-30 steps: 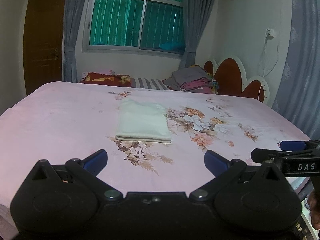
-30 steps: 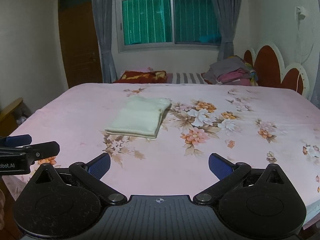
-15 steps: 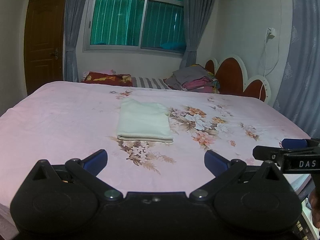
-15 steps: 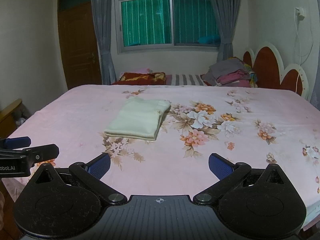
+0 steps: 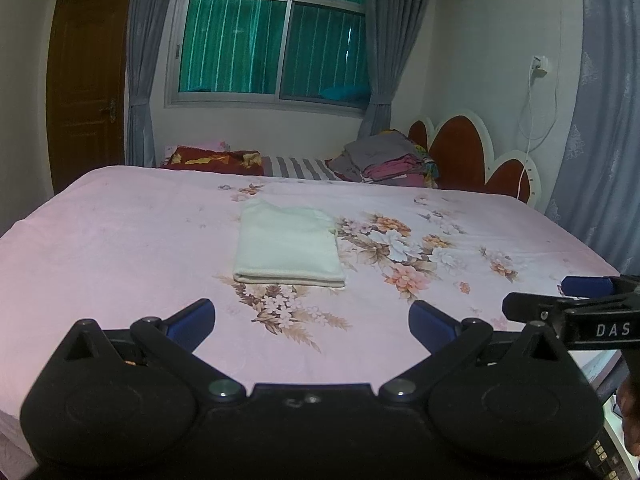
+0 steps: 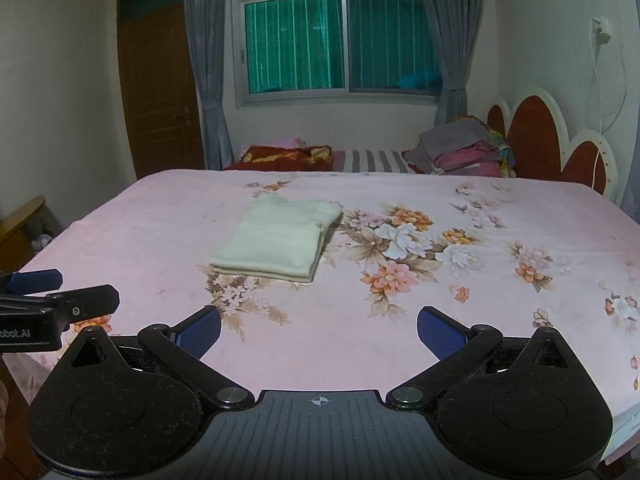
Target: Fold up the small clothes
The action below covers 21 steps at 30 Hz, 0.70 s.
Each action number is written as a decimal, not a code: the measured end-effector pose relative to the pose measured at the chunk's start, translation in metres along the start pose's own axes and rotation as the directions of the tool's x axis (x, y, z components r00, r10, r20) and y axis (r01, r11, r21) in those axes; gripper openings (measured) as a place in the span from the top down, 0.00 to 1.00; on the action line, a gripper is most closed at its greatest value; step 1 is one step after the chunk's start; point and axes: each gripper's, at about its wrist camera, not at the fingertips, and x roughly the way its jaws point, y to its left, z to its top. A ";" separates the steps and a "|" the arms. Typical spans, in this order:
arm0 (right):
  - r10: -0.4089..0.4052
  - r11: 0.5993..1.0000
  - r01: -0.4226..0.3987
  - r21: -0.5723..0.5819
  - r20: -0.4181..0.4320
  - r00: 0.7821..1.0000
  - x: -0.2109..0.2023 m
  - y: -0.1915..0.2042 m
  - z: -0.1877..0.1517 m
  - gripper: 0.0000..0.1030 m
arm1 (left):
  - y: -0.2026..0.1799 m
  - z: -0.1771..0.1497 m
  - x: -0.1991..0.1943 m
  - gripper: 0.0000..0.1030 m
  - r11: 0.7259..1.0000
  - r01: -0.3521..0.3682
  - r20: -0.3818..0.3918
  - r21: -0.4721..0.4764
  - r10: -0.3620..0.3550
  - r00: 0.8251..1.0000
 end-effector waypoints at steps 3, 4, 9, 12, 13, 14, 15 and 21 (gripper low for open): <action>0.001 1.000 -0.001 0.001 0.000 1.000 0.000 0.001 0.000 0.00 | 0.001 0.001 -0.001 0.00 1.000 0.000 0.001 0.000 0.000 1.000; 0.003 1.000 -0.003 0.000 0.001 1.000 0.000 0.000 0.000 0.00 | 0.001 0.002 -0.001 0.00 1.000 -0.001 0.001 -0.001 0.001 1.000; 0.008 1.000 -0.008 -0.009 0.002 1.000 0.000 -0.001 0.001 0.00 | 0.002 0.002 -0.003 0.00 1.000 -0.001 0.003 0.000 0.001 1.000; 0.007 1.000 -0.007 -0.009 0.003 1.000 0.000 -0.001 0.000 0.00 | 0.002 0.002 -0.002 0.00 1.000 -0.002 0.003 0.000 0.002 1.000; 0.006 1.000 -0.006 -0.009 0.001 1.000 0.000 -0.001 0.000 0.00 | 0.002 0.002 -0.003 0.00 1.000 -0.002 0.003 -0.001 0.002 1.000; 0.007 1.000 -0.007 -0.010 -0.001 1.000 0.000 -0.001 0.000 0.00 | 0.002 0.002 -0.003 0.00 1.000 -0.002 0.003 -0.001 0.002 1.000; 0.008 1.000 -0.008 -0.011 0.002 1.000 0.000 -0.001 0.000 0.00 | 0.002 0.002 -0.003 0.00 1.000 -0.001 0.003 -0.001 0.001 1.000; 0.010 1.000 -0.010 -0.016 0.001 1.000 0.000 -0.002 0.001 0.00 | 0.002 0.002 -0.002 0.00 1.000 -0.002 0.003 -0.001 0.002 1.000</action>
